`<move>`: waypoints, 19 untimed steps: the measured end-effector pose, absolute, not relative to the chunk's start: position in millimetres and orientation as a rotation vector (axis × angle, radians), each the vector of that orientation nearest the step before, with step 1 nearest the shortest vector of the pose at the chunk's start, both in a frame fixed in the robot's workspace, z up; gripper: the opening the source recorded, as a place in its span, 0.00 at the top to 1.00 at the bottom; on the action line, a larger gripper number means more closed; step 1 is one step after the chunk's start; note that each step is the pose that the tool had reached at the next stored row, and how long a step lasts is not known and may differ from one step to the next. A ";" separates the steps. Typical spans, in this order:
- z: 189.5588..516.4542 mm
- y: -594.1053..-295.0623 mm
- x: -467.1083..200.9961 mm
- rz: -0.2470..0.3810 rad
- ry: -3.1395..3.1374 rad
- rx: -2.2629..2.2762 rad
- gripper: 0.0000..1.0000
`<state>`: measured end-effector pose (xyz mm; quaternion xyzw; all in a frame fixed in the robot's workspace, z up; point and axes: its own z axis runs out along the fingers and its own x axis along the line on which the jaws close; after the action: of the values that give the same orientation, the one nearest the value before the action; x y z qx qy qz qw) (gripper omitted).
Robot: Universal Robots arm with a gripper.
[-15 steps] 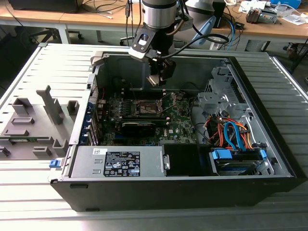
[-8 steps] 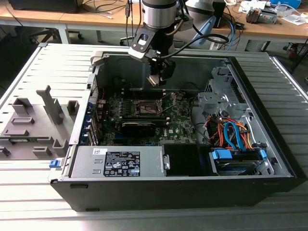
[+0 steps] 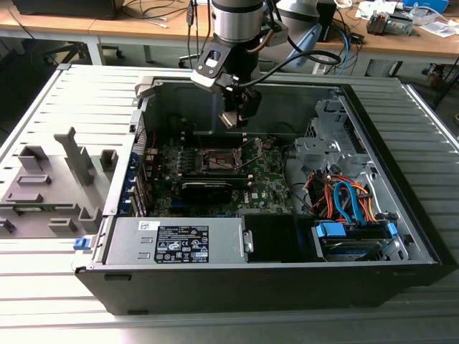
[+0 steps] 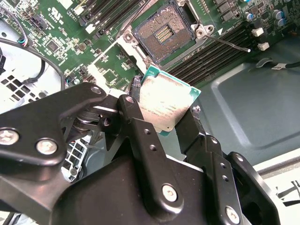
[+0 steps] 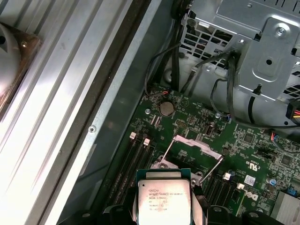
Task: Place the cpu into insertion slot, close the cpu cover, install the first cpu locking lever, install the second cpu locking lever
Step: 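Place the cpu into insertion slot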
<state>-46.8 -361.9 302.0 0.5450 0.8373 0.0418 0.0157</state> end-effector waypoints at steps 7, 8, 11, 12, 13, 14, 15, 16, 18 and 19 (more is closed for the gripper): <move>302.0 -361.9 -46.8 0.130 2.599 1.703 0.46; 302.0 -362.0 -46.9 0.130 2.598 1.705 0.46; 302.0 -362.0 -46.8 0.130 2.595 1.708 0.46; 302.0 -362.0 -46.8 0.130 2.594 1.710 0.46; 302.0 -361.9 -46.8 0.130 2.593 1.711 0.46; 302.0 -361.9 -46.8 0.130 2.593 1.712 0.46; 302.0 -362.0 -46.8 0.130 2.592 1.713 0.46; 302.0 -361.9 -46.9 0.130 2.591 1.714 0.46; 302.0 -361.9 -46.8 0.129 2.590 1.716 0.46; 302.0 -361.9 -46.8 0.129 2.589 1.717 0.46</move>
<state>-46.8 -361.9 302.0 0.5522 0.8325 0.0416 0.0160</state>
